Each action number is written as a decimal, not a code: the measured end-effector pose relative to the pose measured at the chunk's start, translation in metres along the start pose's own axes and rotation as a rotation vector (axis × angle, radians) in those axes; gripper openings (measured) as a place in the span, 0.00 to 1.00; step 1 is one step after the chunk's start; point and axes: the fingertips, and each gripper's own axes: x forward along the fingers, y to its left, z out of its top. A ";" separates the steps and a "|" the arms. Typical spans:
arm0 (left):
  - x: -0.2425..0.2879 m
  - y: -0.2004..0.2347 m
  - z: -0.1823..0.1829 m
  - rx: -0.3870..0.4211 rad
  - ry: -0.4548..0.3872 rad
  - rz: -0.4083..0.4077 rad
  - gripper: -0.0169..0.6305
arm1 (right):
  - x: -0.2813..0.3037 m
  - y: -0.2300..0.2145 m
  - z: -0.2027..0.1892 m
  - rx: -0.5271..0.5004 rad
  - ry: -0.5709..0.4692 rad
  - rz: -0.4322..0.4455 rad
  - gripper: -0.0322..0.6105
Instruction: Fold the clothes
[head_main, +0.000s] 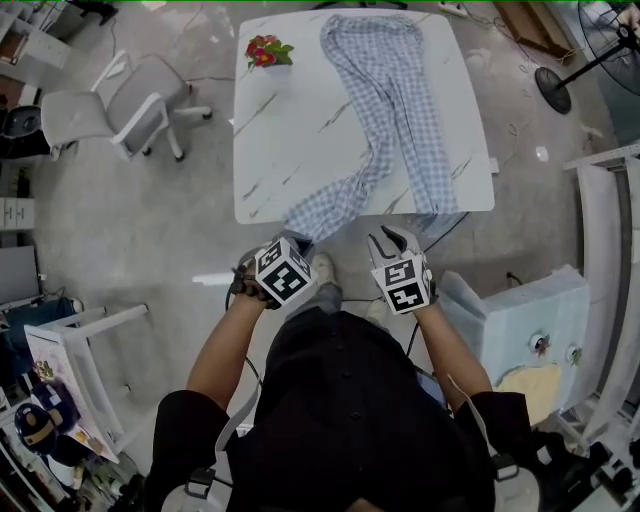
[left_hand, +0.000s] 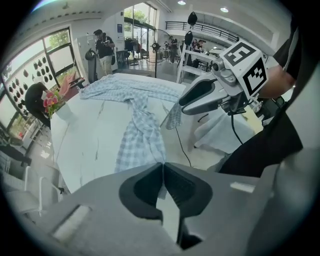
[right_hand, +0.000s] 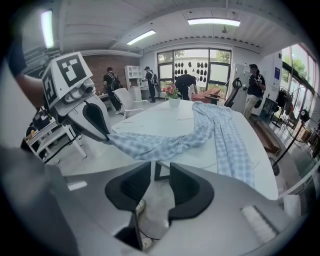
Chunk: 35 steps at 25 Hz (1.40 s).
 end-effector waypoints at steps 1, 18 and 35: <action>-0.003 -0.011 0.004 -0.011 -0.009 0.000 0.05 | -0.008 -0.001 -0.004 -0.005 -0.005 0.001 0.24; -0.039 -0.141 0.084 -0.103 -0.228 0.023 0.05 | -0.115 0.011 -0.090 -0.054 -0.042 0.038 0.24; -0.070 -0.157 0.092 -0.339 -0.393 -0.007 0.05 | -0.093 0.090 -0.108 -0.237 -0.039 0.251 0.33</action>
